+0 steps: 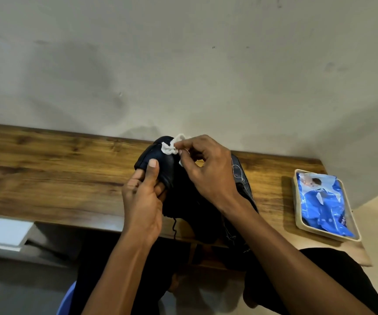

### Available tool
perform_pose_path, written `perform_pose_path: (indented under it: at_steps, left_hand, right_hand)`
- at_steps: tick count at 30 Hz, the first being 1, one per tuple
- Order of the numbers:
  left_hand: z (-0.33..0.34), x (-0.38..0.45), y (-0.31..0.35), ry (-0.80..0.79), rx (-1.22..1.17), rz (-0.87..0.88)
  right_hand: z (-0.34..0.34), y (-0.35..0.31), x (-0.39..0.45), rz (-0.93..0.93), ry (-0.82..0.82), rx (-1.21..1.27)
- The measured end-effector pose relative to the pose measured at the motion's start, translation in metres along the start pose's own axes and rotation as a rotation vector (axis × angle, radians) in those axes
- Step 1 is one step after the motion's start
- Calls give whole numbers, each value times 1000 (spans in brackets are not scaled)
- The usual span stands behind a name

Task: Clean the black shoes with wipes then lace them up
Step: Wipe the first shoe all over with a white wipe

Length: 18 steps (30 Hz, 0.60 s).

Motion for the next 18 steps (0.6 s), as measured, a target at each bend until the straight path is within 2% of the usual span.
perform_pose_path:
  at_steps: [3,7,13,15,18]
  left_hand:
    - [-5,5,1,17,-33,-32]
    - [-12,10,3,41,-68,-66]
    - [-20,15,3,52,-105,-85]
    - [-21,17,3,62,-108,-86]
    - [-20,18,2,69,-108,-81]
  right_hand:
    - [-6,7,-21,-11,-114,-55]
    - [-24,18,-58,63,-328,-142]
    - [-37,19,-74,149,-517,-227]
    - [-36,19,-75,175,-518,-219]
    - [-29,14,-65,171,-422,-135]
Point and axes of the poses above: each hand's wrist, its own x-axis towards the middle knuckle, its own z-axis out of the palm, y = z × x, the point moved 2 cm from there along x, towards the middle knuckle, and after that the axes turned 11 degrees about -z, right-handed, at the moved point
